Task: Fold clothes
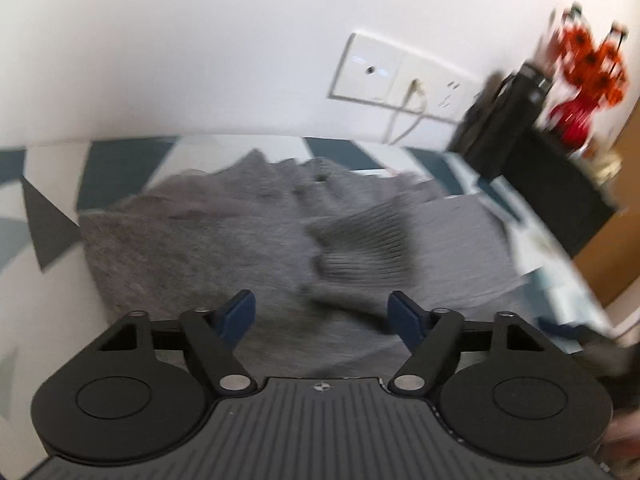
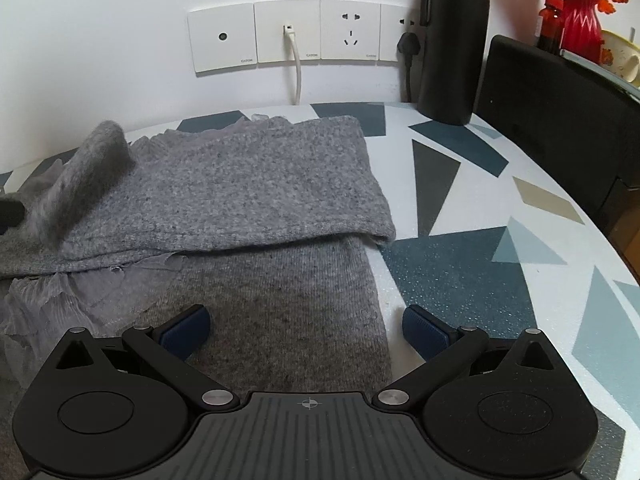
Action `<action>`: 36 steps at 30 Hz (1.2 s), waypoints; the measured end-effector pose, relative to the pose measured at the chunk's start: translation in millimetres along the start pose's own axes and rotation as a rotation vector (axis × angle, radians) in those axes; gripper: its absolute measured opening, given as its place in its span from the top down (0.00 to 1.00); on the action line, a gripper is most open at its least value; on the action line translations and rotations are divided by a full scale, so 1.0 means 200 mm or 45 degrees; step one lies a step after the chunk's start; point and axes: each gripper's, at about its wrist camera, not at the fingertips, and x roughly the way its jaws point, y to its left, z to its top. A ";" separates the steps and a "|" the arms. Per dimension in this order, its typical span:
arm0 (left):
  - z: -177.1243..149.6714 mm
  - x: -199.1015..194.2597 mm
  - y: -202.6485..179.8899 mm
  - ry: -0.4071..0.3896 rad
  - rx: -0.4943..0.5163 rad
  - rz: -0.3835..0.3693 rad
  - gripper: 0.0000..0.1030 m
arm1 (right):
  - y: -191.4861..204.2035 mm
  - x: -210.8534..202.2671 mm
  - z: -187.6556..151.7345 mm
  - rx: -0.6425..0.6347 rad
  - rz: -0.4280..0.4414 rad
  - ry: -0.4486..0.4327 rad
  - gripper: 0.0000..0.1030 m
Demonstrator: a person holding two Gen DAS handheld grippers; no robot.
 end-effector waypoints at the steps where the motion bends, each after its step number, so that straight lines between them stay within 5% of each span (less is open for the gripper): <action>1: 0.00 -0.02 0.01 0.002 -0.057 -0.047 0.28 | 0.00 0.00 0.00 0.000 0.000 -0.002 0.01; 5: -0.01 0.04 0.07 0.039 -0.335 -0.204 0.28 | 0.00 0.00 0.00 -0.001 0.001 -0.009 0.01; 11: -0.01 0.19 0.15 0.030 -0.607 -0.243 0.36 | 0.00 0.00 -0.01 -0.003 0.003 -0.014 0.01; 17: -0.06 0.28 0.17 0.067 -0.734 -0.247 0.60 | 0.00 0.00 -0.01 -0.004 0.003 -0.015 0.01; 20: -0.07 0.26 0.16 0.049 -0.719 -0.220 0.83 | 0.00 0.00 -0.01 -0.004 0.002 -0.018 0.01; 25: 0.00 0.16 0.08 -0.001 -0.488 -0.131 0.89 | 0.00 0.00 -0.02 -0.005 0.004 -0.024 0.01; 31: 0.06 -0.04 -0.01 -0.219 -0.213 0.051 0.92 | -0.01 0.00 -0.02 -0.008 0.007 -0.023 0.01; 36: -0.03 -0.09 0.06 -0.204 -0.233 0.200 0.92 | -0.02 0.00 -0.02 -0.009 0.008 -0.024 0.01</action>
